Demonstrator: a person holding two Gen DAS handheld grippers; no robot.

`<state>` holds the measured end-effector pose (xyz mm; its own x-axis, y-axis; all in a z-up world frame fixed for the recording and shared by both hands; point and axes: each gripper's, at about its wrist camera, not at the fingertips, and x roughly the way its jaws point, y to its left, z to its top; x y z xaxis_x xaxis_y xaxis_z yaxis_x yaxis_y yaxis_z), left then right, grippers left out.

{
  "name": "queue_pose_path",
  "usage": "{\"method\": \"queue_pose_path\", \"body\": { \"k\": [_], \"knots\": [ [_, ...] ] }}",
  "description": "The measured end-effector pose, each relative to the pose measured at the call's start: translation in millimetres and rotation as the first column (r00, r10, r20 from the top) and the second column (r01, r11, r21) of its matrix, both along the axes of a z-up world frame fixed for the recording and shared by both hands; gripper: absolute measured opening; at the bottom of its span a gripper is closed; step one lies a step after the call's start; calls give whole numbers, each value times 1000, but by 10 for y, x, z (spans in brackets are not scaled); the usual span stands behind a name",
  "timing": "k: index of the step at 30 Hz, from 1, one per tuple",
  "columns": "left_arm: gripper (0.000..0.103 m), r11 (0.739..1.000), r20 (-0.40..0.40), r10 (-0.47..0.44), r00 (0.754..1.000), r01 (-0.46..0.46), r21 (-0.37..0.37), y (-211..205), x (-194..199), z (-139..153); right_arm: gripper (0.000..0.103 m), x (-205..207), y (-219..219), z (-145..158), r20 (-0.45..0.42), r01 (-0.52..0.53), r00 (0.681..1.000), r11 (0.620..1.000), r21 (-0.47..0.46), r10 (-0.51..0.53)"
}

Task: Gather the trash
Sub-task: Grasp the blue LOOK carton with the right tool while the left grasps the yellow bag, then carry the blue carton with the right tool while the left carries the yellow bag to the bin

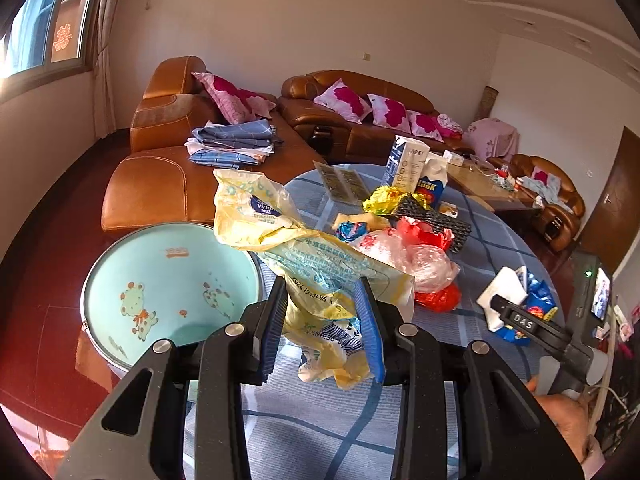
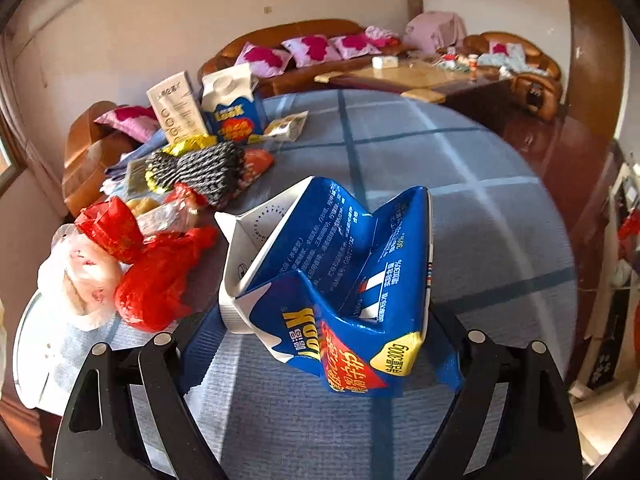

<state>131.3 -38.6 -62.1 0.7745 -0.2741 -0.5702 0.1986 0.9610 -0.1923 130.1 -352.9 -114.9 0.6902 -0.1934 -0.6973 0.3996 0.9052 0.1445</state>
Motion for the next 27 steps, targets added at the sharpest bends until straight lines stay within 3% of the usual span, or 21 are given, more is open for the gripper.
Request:
{"method": "queue_pose_path", "body": {
  "k": [9, 27],
  "knots": [
    [35, 1000, -1, 3, 1000, -3, -5, 51, -7, -13, 85, -295, 266, 510, 127, -29, 991, 994, -104, 42],
    [35, 995, 22, 101, 995, -101, 2, 572, -155, 101, 85, -400, 1253, 876, 165, -259, 944, 951, -171, 286]
  ]
}}
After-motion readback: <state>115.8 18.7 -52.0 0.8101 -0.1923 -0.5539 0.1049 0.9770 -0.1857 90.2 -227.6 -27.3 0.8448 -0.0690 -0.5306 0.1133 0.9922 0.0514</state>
